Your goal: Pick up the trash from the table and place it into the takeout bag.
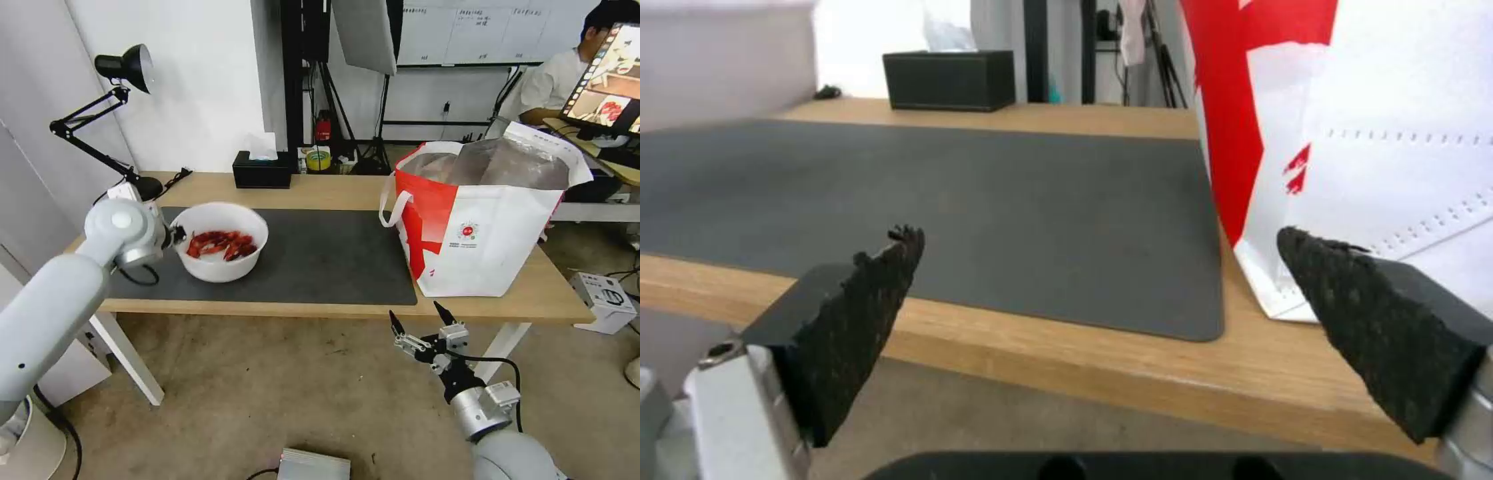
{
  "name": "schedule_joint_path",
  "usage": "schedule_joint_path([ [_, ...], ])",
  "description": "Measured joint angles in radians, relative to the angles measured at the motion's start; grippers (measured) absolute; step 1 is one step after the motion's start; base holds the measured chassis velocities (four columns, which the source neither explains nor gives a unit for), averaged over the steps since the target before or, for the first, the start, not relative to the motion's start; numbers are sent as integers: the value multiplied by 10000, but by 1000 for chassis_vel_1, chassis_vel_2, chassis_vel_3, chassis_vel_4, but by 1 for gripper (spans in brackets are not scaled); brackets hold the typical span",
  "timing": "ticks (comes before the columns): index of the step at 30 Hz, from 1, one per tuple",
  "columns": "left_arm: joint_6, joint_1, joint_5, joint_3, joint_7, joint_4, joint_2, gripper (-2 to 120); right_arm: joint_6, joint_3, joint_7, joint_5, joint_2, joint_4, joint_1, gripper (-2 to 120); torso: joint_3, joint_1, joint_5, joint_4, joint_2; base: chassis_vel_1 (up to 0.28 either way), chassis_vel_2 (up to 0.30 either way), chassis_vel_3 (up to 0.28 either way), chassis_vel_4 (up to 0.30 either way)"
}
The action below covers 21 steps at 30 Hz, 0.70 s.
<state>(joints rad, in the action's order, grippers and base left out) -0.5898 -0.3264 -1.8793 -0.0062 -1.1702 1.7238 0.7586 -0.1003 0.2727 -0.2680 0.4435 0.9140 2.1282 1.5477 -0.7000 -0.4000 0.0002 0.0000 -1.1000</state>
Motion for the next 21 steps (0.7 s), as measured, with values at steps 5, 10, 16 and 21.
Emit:
schedule_joint_path([
  [5,180,809,-336,406,-89,377,240,0,0,0,0,0,0,0,0,100,0,0,0,0,0,0,0,0,0],
  [10,421,2055,-683,1163,-296,487,793,0,0,0,-1,0,0,0,0,100,-1,-1,-1,0,0,0,0,0,0],
  [16,618,3806,-852,1990,-523,-6,2150,0,0,0,0,0,0,-1,0,100,-1,0,2,-4,0,0,0,0,0],
  [21,649,4510,-853,2344,-543,-490,2770,0,0,0,-2,0,0,-1,0,100,-1,-1,3,-3,1,0,0,0,0],
])
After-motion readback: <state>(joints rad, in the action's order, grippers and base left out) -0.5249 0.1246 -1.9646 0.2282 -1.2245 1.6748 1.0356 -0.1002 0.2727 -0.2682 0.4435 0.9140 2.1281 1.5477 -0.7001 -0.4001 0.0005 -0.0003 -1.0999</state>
